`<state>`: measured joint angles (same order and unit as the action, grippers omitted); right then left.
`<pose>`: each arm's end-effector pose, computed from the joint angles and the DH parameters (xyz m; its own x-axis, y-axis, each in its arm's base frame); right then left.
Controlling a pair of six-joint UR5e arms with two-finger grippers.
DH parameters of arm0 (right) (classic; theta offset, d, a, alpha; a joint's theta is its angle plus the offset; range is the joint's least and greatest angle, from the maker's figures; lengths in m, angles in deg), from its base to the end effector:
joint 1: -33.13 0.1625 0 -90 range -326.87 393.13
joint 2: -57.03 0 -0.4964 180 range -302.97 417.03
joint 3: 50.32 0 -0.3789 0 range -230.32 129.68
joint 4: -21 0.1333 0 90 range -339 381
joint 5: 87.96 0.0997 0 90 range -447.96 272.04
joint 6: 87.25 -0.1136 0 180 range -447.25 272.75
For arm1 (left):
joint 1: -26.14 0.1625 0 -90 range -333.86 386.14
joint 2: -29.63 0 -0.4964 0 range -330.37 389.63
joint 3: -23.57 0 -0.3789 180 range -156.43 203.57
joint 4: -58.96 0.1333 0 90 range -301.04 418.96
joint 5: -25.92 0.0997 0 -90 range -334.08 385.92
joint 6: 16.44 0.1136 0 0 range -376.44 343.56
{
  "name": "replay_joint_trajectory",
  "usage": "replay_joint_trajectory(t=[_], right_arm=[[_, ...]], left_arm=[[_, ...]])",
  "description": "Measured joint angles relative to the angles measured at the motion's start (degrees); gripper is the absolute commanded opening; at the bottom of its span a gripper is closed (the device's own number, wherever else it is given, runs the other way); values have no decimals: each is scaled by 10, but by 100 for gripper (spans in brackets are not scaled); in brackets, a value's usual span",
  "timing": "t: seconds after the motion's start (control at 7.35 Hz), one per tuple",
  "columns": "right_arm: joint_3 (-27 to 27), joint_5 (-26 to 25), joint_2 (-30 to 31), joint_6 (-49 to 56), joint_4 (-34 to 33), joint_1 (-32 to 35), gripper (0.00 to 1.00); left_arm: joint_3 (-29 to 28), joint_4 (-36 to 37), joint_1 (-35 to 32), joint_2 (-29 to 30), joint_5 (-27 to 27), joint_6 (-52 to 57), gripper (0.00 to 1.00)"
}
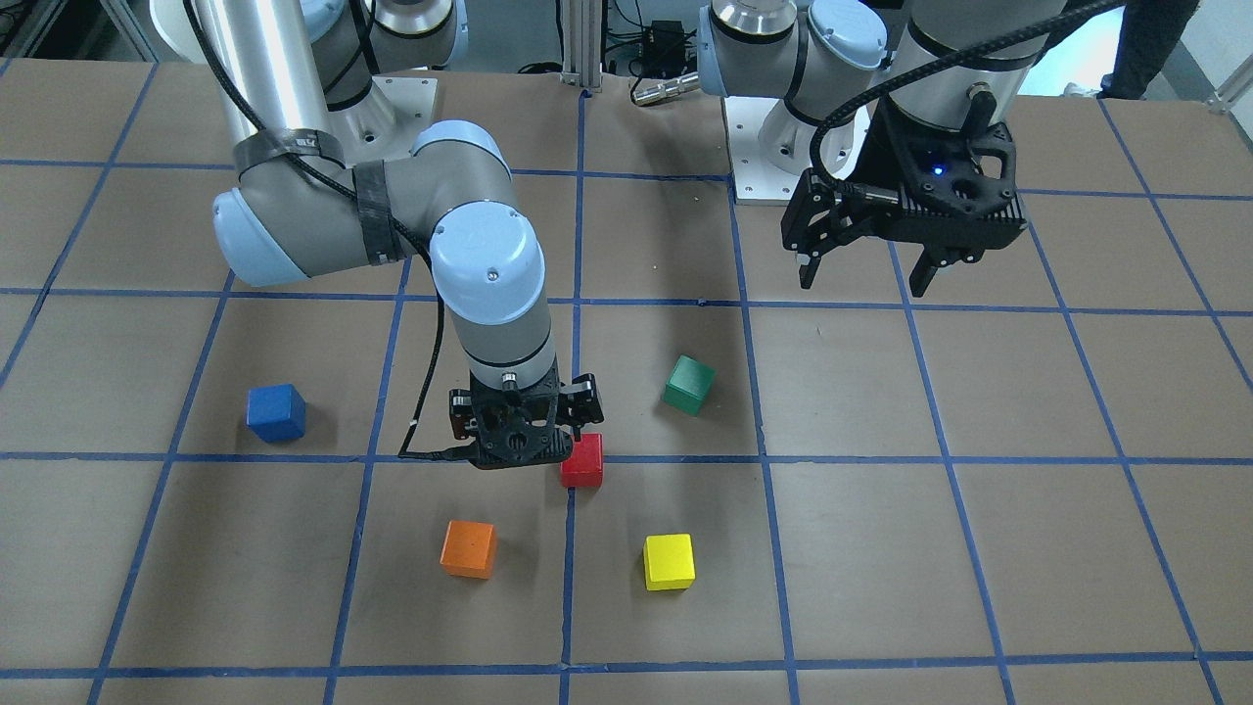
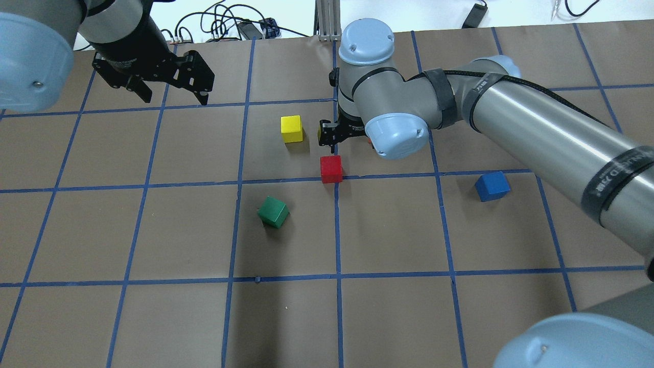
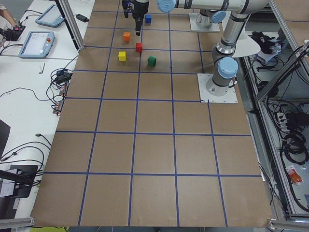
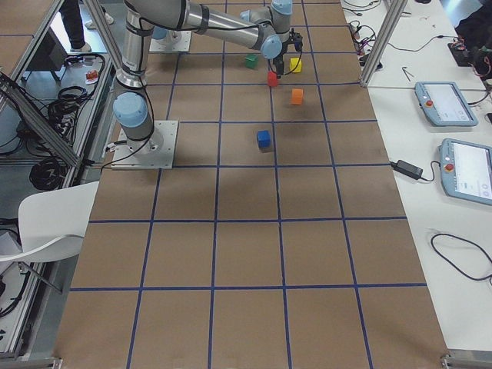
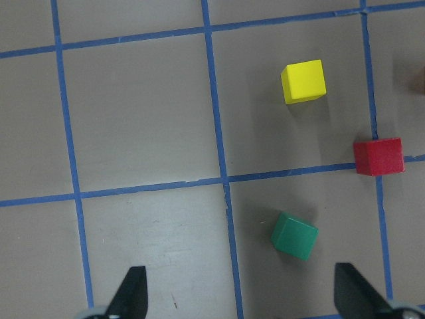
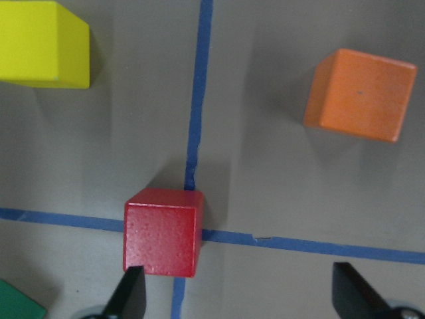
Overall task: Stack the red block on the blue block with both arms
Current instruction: 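Lower the right gripper onto the red cube and close on it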
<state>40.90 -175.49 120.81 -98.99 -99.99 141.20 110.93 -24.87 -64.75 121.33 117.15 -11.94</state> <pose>0.3368 -0.5866 0.3261 -0.9921 -0.1128 -0.0547 -0.1100 0.9926 -0.0519 -0.1387 -0.5045 0.5645 -0.9954 0.0907 -0.0309 0.0938 0.9881 -0.1217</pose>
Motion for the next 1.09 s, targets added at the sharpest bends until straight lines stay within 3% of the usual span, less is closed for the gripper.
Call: replay_joint_trajectory(t=[0.95, 1.09], right_arm=[[-27, 5, -79, -39, -34, 35, 100], [-25, 5, -81, -39, -33, 36, 77]], left_arm=[[1, 2, 1, -2, 0, 1, 100], [1, 2, 1, -2, 0, 1, 100]])
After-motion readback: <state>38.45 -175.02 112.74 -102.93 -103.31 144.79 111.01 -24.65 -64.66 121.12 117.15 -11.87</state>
